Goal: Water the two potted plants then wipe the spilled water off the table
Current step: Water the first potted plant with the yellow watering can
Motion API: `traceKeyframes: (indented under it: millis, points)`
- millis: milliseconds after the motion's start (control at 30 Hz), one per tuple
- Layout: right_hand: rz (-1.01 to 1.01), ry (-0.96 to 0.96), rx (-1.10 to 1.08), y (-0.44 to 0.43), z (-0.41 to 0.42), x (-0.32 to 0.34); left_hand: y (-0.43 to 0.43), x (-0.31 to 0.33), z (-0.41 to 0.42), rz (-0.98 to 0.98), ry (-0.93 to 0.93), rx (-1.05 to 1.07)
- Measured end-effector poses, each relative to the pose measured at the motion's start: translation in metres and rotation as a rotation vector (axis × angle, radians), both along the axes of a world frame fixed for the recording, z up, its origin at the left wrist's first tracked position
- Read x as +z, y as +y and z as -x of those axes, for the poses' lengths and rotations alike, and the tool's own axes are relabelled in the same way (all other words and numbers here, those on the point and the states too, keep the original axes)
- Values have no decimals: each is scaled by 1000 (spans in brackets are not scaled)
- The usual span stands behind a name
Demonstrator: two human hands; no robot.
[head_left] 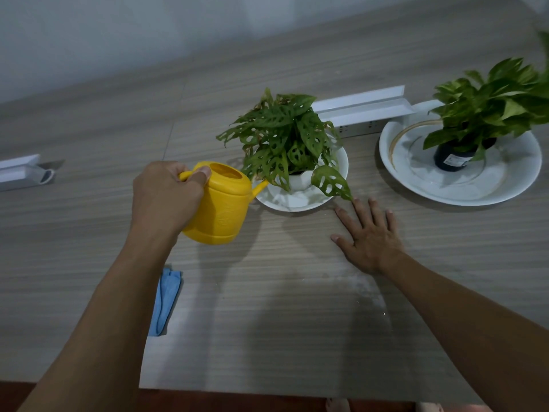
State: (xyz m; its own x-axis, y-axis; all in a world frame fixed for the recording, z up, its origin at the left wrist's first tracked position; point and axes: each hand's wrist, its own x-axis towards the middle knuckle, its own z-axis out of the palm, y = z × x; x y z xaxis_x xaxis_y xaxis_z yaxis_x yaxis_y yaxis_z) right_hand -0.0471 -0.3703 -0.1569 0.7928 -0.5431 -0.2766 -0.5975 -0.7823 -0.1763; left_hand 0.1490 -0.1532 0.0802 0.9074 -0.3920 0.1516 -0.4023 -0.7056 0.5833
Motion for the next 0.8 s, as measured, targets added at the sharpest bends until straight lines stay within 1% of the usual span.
traceKeyframes:
  millis: [133,800]
  points:
    - [-5,2,2,0,0,-1,-1,1,0,9,-26,-13]
    - [-2,3,1,0,0,-1,0,5,-4,-5,17,-15]
